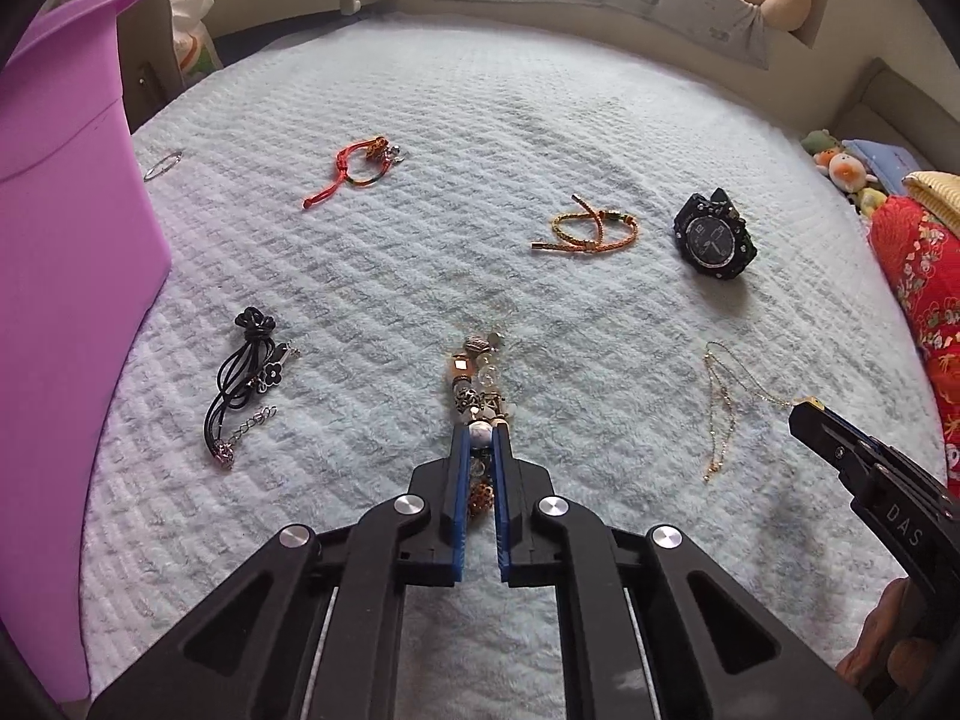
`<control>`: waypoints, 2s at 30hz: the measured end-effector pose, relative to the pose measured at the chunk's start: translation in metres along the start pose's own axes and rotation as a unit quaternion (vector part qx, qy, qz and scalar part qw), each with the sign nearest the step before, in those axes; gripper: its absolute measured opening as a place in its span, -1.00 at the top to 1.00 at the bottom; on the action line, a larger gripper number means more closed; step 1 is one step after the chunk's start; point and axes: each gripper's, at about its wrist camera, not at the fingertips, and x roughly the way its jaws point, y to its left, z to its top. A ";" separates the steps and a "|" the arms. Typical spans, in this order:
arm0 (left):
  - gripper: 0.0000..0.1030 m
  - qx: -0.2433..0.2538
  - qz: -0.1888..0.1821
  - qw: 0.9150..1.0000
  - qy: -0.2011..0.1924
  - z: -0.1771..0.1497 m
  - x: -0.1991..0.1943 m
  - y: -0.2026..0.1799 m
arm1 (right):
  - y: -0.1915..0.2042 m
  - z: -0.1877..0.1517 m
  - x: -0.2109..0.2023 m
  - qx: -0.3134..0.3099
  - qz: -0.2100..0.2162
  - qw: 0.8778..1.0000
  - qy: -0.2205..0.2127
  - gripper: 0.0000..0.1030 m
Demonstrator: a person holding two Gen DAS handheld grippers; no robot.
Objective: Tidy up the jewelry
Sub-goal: 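Grasp the beaded charm bracelet with the left gripper while the right grasps the yellow bear pendant necklace, then carry the beaded bracelet and bear pendant necklace over the pink tub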
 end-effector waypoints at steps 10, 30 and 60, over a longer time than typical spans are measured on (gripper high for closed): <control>0.85 0.000 -0.025 0.999 -0.030 0.002 -0.041 0.007 | 0.011 0.000 -0.034 -0.005 0.008 1.000 -0.015 0.62; 0.85 0.003 -0.026 0.997 -0.068 -0.004 -0.119 0.025 | 0.050 -0.004 -0.097 -0.024 0.035 0.998 -0.046 0.62; 0.85 -0.001 -0.003 0.989 -0.147 0.027 -0.250 0.084 | 0.189 0.061 -0.202 -0.133 0.114 0.974 -0.142 0.62</control>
